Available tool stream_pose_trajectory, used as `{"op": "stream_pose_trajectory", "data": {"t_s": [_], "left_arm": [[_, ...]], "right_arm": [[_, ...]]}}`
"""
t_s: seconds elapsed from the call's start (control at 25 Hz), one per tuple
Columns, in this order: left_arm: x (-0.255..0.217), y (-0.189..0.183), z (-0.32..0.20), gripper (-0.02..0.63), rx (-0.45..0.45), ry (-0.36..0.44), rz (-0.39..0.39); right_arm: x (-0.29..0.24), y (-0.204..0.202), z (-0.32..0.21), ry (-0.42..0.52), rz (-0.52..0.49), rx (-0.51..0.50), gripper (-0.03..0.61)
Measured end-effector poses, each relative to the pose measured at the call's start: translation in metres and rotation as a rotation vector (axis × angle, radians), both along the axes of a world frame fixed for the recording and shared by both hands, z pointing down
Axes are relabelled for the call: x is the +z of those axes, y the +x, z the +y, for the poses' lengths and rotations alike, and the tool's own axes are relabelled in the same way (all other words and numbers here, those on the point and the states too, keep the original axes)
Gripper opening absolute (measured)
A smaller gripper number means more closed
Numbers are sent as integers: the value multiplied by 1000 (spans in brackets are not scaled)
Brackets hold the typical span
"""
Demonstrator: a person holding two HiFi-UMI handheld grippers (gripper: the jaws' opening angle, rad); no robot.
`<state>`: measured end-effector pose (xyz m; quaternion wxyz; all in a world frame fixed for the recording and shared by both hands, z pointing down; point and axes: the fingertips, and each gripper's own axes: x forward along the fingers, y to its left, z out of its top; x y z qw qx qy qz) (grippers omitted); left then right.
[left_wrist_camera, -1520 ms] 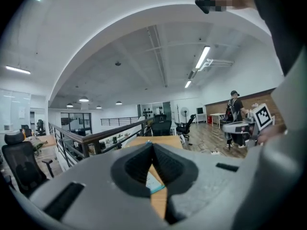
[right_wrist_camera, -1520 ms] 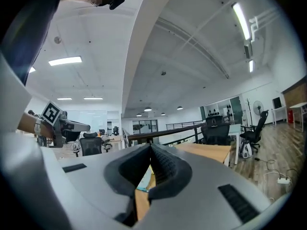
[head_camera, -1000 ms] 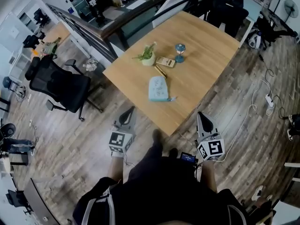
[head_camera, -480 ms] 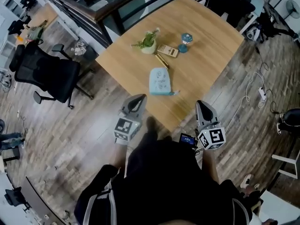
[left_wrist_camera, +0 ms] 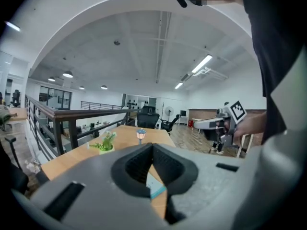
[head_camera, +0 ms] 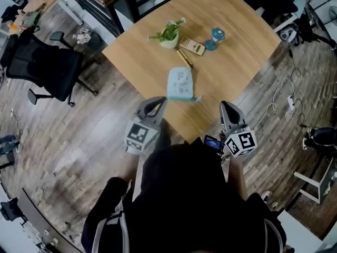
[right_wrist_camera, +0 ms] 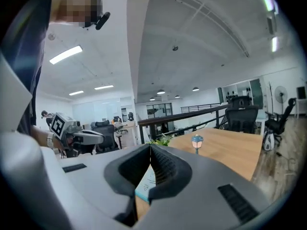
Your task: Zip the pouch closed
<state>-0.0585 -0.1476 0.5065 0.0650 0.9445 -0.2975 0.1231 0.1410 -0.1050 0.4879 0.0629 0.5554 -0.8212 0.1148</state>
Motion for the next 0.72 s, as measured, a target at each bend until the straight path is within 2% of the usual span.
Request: {"op": "stream_pose_trajectory", "data": {"t_s": [0.08, 0.2, 0.36, 0.52, 0.72], "left_arm": [[-3, -1, 0, 2, -48, 4, -5], [-3, 0, 4, 2, -116, -23, 8], [3, 12, 11, 2, -144, -57, 3], [6, 26, 21, 2, -123, -74, -14], [5, 34, 39, 2, -111, -94, -17]], "right_arm": [[0, -3, -3, 6, -16, -57, 15], [3, -2, -4, 9, 11, -115, 15], [18, 11, -11, -16, 36, -147, 15], [93, 24, -25, -201, 63, -247, 15], [210, 19, -45, -450, 197, -460, 15]]}}
